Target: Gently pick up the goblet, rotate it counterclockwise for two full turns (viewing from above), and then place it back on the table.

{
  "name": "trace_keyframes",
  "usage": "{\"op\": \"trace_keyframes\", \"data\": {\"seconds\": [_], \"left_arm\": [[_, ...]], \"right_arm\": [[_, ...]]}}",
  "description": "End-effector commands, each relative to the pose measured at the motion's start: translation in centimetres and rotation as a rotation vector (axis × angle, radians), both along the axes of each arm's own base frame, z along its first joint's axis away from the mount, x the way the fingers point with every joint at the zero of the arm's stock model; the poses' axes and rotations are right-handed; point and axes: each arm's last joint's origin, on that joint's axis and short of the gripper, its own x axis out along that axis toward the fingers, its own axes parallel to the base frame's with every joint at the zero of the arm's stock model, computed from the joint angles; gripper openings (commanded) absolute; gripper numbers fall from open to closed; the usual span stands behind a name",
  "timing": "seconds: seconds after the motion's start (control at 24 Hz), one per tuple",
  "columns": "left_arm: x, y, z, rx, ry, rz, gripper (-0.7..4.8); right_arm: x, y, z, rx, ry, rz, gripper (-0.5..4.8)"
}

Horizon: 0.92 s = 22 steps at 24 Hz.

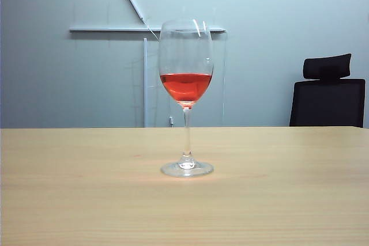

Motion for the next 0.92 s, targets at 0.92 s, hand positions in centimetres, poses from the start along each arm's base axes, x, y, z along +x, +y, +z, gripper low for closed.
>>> {"op": "trace_keyframes", "data": {"seconds": [0.92], "left_arm": [[0.0, 0.0, 0.3, 0.001, -0.016, -0.004, -0.05]], "right_arm": [[-1.3, -2.5, -3.1, 0.095, -0.063, -0.112, -0.06]]}}
